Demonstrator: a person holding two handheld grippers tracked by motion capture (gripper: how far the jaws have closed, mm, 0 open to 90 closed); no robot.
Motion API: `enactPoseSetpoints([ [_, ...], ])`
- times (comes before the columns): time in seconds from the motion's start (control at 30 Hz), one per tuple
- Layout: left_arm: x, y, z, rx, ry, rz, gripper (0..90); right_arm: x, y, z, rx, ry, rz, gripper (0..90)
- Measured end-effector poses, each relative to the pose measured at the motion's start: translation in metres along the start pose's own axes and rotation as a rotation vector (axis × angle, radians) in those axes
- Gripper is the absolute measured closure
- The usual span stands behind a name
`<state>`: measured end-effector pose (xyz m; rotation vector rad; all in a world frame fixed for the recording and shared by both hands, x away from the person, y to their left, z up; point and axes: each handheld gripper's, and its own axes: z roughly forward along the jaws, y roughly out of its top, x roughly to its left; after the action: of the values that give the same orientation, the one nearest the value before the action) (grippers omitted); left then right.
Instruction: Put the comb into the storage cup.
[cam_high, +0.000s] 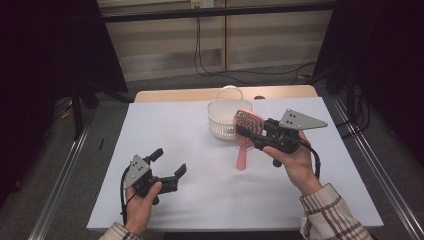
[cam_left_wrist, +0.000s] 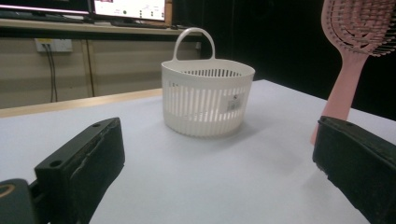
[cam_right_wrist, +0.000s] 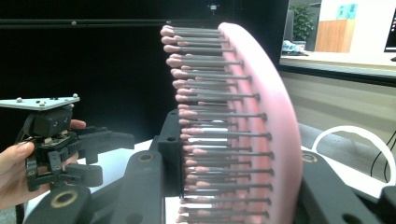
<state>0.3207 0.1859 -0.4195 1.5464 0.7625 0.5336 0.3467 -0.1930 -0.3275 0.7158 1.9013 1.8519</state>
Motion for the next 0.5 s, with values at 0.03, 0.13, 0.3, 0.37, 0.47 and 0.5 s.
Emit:
enactPoseSetpoints([
  [0.03, 0.001, 0.0, -0.001, -0.002, 0.005, 0.004, 2.3, 0.0, 0.001, 0.0, -0.001, 0.0, -0.002, 62.2],
  [0.13, 0.001, -0.002, -0.006, -0.007, 0.028, 0.013, 2.3, -0.001, 0.003, 0.0, -0.002, -0.007, -0.01, 62.1],
  [0.3, -0.001, -0.003, -0.012, -0.005, 0.025, 0.03, 2.3, -0.006, 0.005, 0.002, -0.008, -0.023, -0.006, 62.2],
  [0.37, 0.001, -0.003, -0.015, -0.005, 0.024, 0.035, 2.2, -0.008, 0.006, 0.003, -0.005, -0.034, -0.008, 62.2],
  [0.47, 0.003, -0.006, -0.018, 0.01, 0.038, 0.035, 2.2, -0.009, 0.009, 0.004, -0.003, -0.041, -0.022, 62.1],
  [0.5, 0.003, -0.006, -0.019, 0.014, 0.046, 0.034, 2.2, -0.008, 0.011, 0.005, -0.002, -0.042, -0.029, 62.1],
])
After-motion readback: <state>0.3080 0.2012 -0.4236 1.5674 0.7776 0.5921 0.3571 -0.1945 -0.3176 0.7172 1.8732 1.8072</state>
